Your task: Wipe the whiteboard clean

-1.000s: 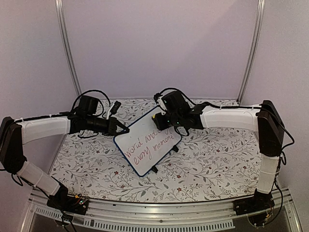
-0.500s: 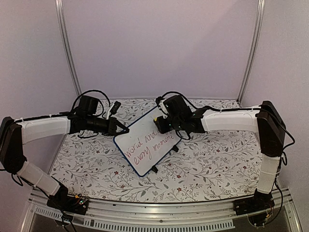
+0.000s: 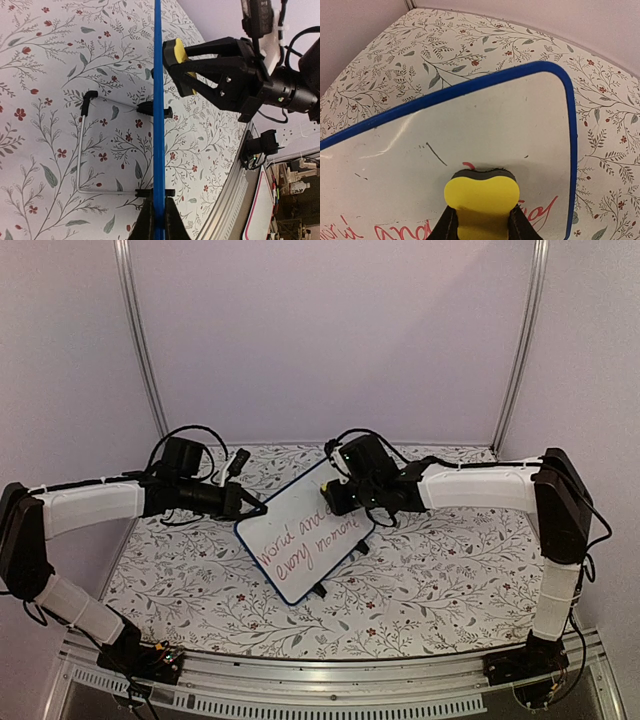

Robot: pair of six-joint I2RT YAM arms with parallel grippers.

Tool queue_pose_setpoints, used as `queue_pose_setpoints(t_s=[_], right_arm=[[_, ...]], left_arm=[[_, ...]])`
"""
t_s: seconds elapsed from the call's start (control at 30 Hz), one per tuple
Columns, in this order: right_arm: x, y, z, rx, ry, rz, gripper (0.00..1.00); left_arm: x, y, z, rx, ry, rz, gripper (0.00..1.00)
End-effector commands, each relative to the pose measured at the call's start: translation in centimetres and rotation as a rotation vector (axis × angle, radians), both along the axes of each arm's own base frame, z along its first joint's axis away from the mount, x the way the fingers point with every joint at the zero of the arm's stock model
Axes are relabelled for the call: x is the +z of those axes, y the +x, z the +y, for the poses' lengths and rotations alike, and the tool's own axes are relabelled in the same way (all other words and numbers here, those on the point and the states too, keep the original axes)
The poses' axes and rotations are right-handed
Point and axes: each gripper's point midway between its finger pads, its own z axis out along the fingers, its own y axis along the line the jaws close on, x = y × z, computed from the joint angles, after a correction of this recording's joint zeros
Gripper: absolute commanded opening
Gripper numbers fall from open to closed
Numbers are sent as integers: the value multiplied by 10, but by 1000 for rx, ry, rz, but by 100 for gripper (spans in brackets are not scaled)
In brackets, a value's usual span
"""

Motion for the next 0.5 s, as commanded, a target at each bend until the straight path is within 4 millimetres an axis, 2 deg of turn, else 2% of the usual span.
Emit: queue_pose_setpoints(t_s=[0.0,0.1,0.2,0.47], right_arm=[[16,24,5,-17,-4,-50,18],[17,30,6,-21,-13,-61,18],[10,27,4,-24,-18,-46,18],[-36,-2,-19,-6,-54,46,18]], left_arm=[[21,-8,-5,-57,-45,-61,0],[21,-7,-4,-49,-41,-62,0],[21,-8,-3,-48,-39,-67,0],[20,-7,-4,-47,-37,-61,0]])
